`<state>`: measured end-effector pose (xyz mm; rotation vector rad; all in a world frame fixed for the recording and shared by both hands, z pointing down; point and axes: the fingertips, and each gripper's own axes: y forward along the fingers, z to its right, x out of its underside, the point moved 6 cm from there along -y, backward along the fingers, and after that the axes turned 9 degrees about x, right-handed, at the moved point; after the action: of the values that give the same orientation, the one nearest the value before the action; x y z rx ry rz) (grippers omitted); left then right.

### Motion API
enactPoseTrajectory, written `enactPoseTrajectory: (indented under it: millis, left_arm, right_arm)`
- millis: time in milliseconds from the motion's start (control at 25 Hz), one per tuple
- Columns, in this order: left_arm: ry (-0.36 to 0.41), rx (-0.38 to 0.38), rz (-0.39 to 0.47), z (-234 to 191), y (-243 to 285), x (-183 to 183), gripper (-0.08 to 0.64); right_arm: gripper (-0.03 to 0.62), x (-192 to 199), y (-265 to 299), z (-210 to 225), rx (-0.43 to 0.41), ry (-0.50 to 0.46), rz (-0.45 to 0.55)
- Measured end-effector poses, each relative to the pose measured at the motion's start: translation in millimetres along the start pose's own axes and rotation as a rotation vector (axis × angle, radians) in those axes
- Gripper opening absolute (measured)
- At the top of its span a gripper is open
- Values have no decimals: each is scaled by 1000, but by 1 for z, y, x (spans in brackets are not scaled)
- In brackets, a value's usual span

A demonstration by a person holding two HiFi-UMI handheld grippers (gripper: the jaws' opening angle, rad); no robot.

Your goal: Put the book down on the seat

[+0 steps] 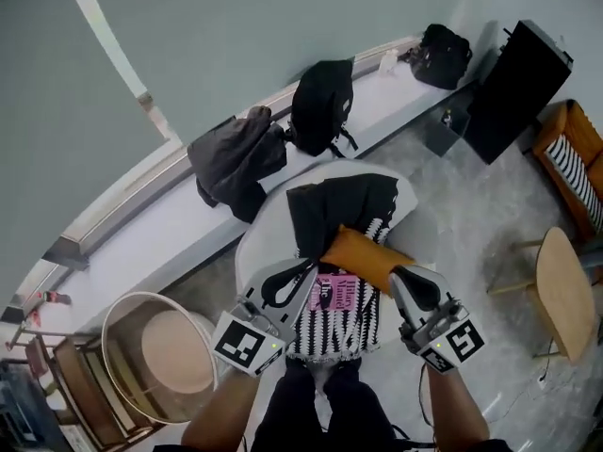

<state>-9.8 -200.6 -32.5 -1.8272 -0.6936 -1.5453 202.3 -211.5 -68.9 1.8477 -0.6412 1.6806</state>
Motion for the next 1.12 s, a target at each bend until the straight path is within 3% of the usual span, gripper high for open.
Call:
enactPoseTrajectory:
  millis: [160, 280, 440, 560, 840, 1120]
  left_arm:
    - [75, 65, 50, 27, -4, -97, 32]
    - [114, 107, 81, 48, -10, -149, 32]
    - [117, 148, 81, 67, -24, -190, 30]
    - [170, 186, 96, 71, -30, -208, 28]
    - [242, 267, 105, 96, -54, -246, 26]
    - [216, 298, 180, 93, -81, -255, 24]
  right_arm:
    - [38, -93, -17, -17, -38, -68, 108]
    - [37, -145, -33, -34, -69, -106, 159]
    - [35, -206, -54, -56, -111, -80, 245]
    - [34, -241, -70, -65, -110, -87, 324]
    - [32, -276, -107, -86, -62, -155, 389]
    - [31, -281, -113, -115, -60, -160, 416]
